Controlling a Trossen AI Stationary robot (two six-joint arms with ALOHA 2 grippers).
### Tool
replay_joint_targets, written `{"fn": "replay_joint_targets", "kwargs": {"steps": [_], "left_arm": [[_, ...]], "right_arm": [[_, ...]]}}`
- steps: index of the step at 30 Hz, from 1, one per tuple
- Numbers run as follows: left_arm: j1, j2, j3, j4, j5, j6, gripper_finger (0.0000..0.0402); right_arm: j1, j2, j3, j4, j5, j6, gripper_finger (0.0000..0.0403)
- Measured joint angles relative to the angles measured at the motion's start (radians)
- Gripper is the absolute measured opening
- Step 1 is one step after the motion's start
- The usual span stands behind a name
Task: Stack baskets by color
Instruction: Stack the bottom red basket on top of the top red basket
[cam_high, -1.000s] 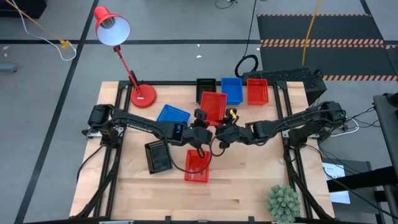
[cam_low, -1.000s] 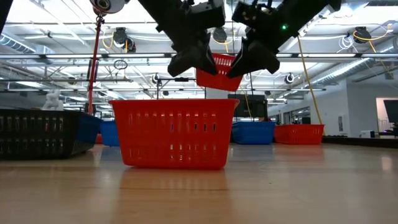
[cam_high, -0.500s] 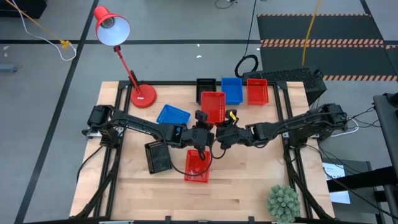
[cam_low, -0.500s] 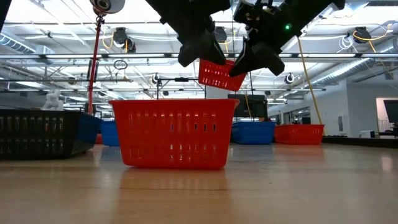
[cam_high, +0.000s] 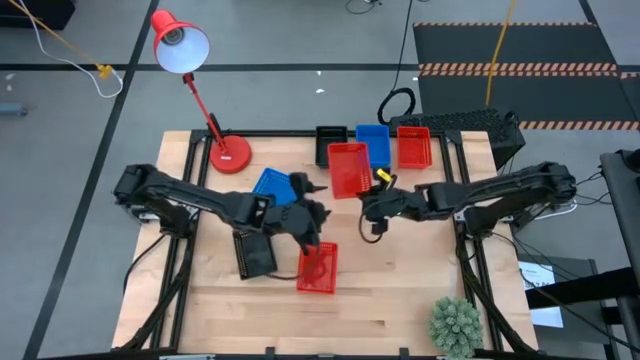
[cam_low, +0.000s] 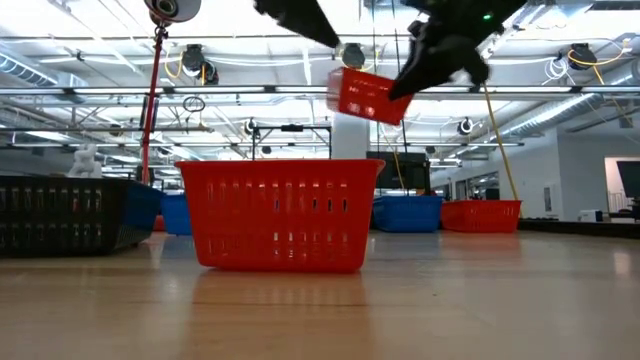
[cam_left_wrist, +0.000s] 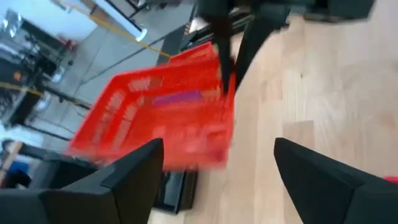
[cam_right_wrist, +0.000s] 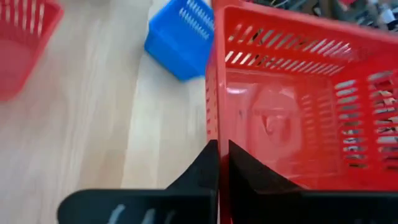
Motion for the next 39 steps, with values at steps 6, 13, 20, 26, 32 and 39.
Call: {"fn": "replay_joint_targets", "kwargs": {"steps": [6, 13, 20, 26, 32, 39], "left_arm": [[-0.009, -0.097, -0.022, -0.099, 0.0, -0.116, 0.0287], [0.059, -0.152, -0.157, -0.042, 0.03, -0.145, 0.024], [0.132, -0.16, -0.214, 0.007, 0.228, -0.138, 0.0213], [0.146, -0.16, -0.217, 0.008, 0.276, -0.141, 0.02], [0.139, -0.16, -0.217, 0.008, 0.312, -0.142, 0.0198], [0.137, -0.16, -0.217, 0.008, 0.324, -0.145, 0.0198]], "right_arm": [[-0.016, -0.142, 0.001, -0.101, -0.001, -0.069, 0.0003], [-0.053, -0.267, 0.0, -0.231, -0.001, -0.133, 0.0002], [-0.168, -0.314, 0.039, -0.375, -0.014, -0.153, 0.0002], [-0.335, -0.316, 0.106, -0.508, -0.217, -0.166, 0.0002], [-0.498, -0.316, 0.111, -0.57, -0.346, -0.194, 0.0002], [-0.634, -0.315, 0.086, -0.586, -0.37, -0.252, 0.0002]]}}
